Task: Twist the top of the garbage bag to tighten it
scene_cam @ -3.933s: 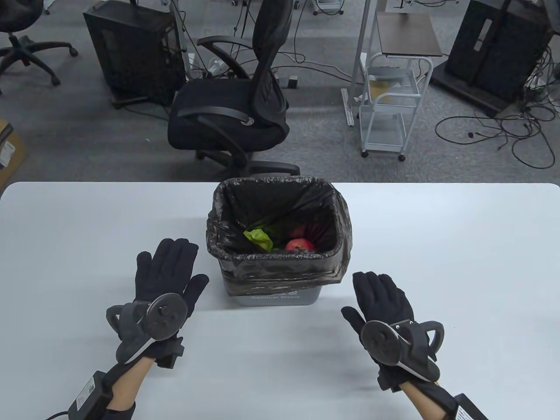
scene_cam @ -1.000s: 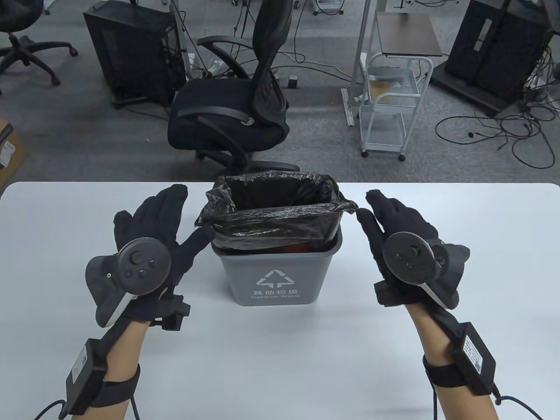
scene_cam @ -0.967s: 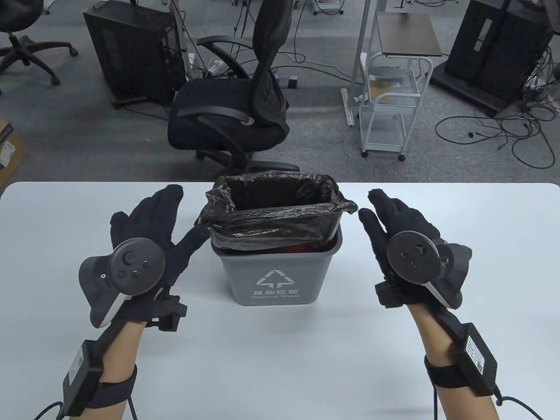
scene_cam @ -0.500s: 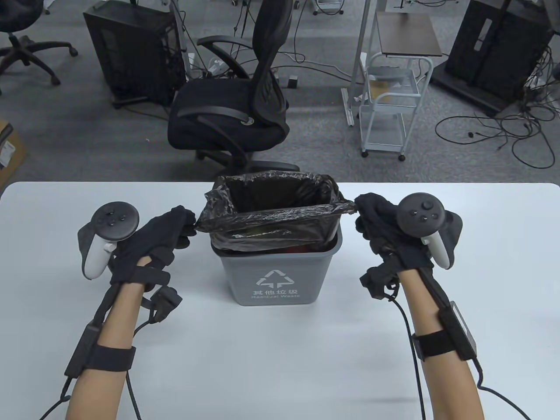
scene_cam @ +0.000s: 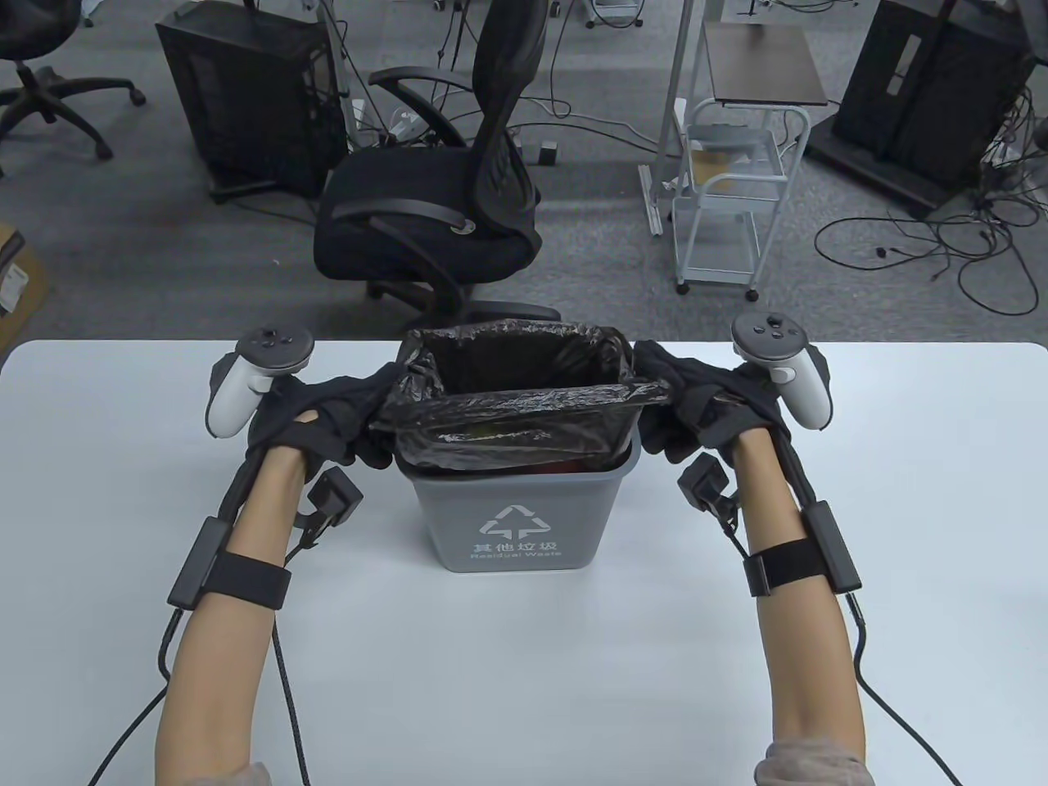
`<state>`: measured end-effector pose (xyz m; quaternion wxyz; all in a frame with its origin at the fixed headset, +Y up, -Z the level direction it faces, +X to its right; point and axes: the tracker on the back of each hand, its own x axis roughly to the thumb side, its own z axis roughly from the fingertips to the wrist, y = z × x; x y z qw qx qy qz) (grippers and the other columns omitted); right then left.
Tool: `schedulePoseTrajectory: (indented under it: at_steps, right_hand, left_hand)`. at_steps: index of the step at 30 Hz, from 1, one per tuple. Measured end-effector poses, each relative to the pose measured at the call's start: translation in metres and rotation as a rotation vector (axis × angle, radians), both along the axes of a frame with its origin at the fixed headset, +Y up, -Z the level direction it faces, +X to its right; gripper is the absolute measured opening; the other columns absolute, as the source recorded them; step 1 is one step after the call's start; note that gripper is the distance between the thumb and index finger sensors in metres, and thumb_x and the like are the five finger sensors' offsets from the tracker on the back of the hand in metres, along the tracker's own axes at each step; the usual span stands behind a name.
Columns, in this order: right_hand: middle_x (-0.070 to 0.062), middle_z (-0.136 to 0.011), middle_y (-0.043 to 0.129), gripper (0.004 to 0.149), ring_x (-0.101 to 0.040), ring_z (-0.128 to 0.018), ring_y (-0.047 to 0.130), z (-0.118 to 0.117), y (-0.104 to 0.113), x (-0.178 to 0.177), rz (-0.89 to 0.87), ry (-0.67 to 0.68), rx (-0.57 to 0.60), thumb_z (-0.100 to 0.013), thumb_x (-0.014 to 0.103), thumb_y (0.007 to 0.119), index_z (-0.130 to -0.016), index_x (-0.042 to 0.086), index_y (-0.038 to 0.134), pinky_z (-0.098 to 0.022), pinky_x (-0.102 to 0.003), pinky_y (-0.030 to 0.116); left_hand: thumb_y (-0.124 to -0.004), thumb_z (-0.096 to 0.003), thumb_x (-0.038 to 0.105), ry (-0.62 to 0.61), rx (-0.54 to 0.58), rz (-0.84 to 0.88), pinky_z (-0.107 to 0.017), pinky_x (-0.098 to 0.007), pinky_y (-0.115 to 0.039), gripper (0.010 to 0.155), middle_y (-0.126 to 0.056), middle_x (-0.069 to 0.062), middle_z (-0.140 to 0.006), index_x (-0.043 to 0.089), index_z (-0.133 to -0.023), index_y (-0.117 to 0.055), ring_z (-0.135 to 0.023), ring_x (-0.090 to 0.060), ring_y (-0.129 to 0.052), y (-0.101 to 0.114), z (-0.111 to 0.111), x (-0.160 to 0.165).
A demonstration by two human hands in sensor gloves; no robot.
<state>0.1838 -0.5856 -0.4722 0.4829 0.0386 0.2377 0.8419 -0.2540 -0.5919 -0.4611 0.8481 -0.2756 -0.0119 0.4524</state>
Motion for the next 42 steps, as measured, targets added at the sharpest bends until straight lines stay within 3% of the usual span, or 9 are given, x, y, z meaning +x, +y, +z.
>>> schedulePoseTrajectory:
  at_steps: [4, 9, 12, 16, 20, 29, 37, 42]
  right_hand:
    - [-0.003, -0.056, 0.100, 0.043, -0.023, -0.040, 0.101, -0.003, 0.004, -0.002, 0.133, -0.064, 0.061, -0.057, 0.036, 0.073, -0.086, 0.008, 0.086, -0.033, -0.042, 0.087]
    - [-0.003, -0.053, 0.100, 0.039, -0.021, -0.038, 0.100, -0.012, 0.003, 0.003, 0.072, -0.045, 0.013, -0.057, 0.032, 0.074, -0.084, 0.008, 0.088, -0.031, -0.041, 0.087]
    - [-0.004, -0.055, 0.099, 0.038, -0.022, -0.040, 0.100, -0.019, 0.007, 0.006, 0.121, -0.114, 0.021, -0.057, 0.030, 0.074, -0.086, 0.010, 0.087, -0.033, -0.041, 0.086]
    - [-0.004, -0.057, 0.099, 0.038, -0.022, -0.042, 0.100, -0.030, 0.017, 0.003, 0.163, -0.215, 0.105, -0.056, 0.029, 0.075, -0.088, 0.012, 0.086, -0.034, -0.042, 0.087]
    - [-0.001, -0.056, 0.098, 0.038, -0.018, -0.040, 0.099, -0.035, 0.026, -0.003, 0.155, -0.212, 0.218, -0.055, 0.030, 0.075, -0.088, 0.014, 0.085, -0.033, -0.039, 0.087]
    - [-0.002, -0.057, 0.098, 0.038, -0.020, -0.041, 0.100, -0.004, 0.058, 0.007, 0.069, -0.325, 0.450, -0.055, 0.029, 0.075, -0.088, 0.015, 0.085, -0.033, -0.040, 0.087]
    - [-0.002, -0.059, 0.099, 0.037, -0.021, -0.042, 0.100, 0.034, 0.085, 0.015, 0.305, -0.356, 0.634, -0.054, 0.029, 0.075, -0.088, 0.016, 0.085, -0.033, -0.041, 0.087]
    - [-0.001, -0.060, 0.099, 0.038, -0.021, -0.043, 0.101, 0.048, 0.087, 0.015, 0.454, -0.383, 0.662, -0.054, 0.029, 0.076, -0.089, 0.016, 0.085, -0.033, -0.041, 0.088]
  left_hand:
    - [-0.072, -0.0533, 0.055, -0.001, -0.010, 0.031, -0.063, -0.054, -0.067, 0.045, -0.101, 0.003, -0.074, 0.026, -0.084, -0.087, -0.072, -0.019, -0.101, -0.001, -0.005, -0.002]
    - [-0.071, -0.0550, 0.051, 0.054, 0.000, -0.049, -0.063, -0.053, -0.067, 0.041, -0.101, 0.004, -0.072, 0.026, -0.084, -0.087, -0.070, -0.017, -0.101, 0.006, -0.012, -0.008]
    - [-0.069, -0.0567, 0.051, 0.110, 0.012, -0.136, -0.065, -0.050, -0.068, 0.041, -0.100, 0.007, -0.073, 0.028, -0.087, -0.084, -0.071, -0.013, -0.100, 0.012, -0.019, -0.009]
    - [-0.064, -0.0612, 0.052, 0.188, 0.056, -0.211, -0.068, -0.046, -0.068, 0.041, -0.095, 0.015, -0.075, 0.032, -0.096, -0.075, -0.075, -0.006, -0.097, 0.025, -0.025, -0.005]
    - [-0.061, -0.0635, 0.053, 0.192, 0.132, -0.218, -0.072, -0.045, -0.067, 0.041, -0.091, 0.018, -0.079, 0.035, -0.100, -0.069, -0.079, -0.004, -0.094, 0.039, -0.020, 0.002]
    - [-0.062, -0.0637, 0.053, 0.204, 0.329, -0.310, -0.073, -0.044, -0.066, 0.041, -0.090, 0.019, -0.081, 0.037, -0.101, -0.067, -0.082, -0.003, -0.093, 0.077, 0.014, -0.005]
    - [-0.067, -0.0618, 0.052, 0.237, 0.408, -0.423, -0.073, -0.045, -0.066, 0.040, -0.092, 0.019, -0.080, 0.038, -0.099, -0.070, -0.081, -0.004, -0.094, 0.093, 0.041, -0.018]
    - [-0.070, -0.0600, 0.051, 0.253, 0.432, -0.491, -0.072, -0.047, -0.067, 0.040, -0.094, 0.017, -0.077, 0.036, -0.098, -0.073, -0.079, -0.006, -0.096, 0.094, 0.054, -0.020]
